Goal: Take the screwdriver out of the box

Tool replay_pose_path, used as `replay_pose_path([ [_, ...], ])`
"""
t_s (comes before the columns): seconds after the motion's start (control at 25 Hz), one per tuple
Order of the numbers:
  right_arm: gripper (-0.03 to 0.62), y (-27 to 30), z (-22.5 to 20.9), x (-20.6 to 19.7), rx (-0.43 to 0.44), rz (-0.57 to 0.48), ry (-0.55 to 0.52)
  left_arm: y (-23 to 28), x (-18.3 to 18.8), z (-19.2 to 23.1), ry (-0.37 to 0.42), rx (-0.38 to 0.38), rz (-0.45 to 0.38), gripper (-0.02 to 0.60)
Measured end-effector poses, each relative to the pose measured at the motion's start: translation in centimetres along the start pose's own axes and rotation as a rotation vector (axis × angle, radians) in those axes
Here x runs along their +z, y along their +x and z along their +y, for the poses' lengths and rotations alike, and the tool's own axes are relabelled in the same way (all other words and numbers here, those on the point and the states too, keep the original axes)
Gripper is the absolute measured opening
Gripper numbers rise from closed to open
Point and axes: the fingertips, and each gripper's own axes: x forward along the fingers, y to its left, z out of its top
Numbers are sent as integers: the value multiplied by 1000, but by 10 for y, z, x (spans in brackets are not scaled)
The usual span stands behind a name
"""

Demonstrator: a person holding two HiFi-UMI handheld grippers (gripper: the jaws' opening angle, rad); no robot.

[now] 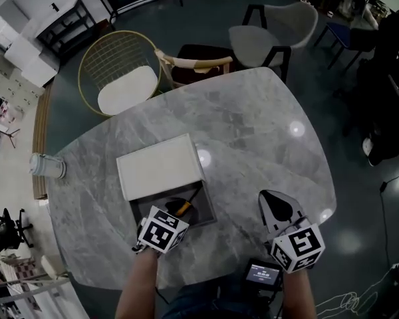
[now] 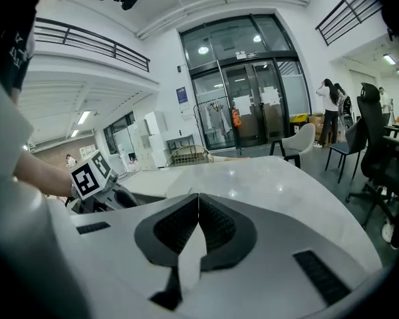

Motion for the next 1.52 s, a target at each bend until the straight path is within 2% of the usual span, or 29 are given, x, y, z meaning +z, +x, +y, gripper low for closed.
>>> replay_pose_path([
  [0.16,26,0,-7,-6,1,24,-7,9,-7,7,15,43,72,104],
  [0.28,26,1,-10,-5,1,28,-2,14,-11,9,9,39,101,98],
  [0.48,26,5,-9,-1,17,23,-3,16,-14,8,54,80,177,98],
  [0.6,26,7,-11,0,20,17,1,17,-13,9,39,84,199,96],
  [0.92,26,-3,-12,7,9,-5,4,7,-13,11,-17,79,182,87],
  [1.12,25,-12,-14,20,-7,-40,-3,-6,-6,7,14,79,156,86],
  [1.52,26,-28,-10,50,-13,-116,-39,-33,17,2,22,122,57,86],
])
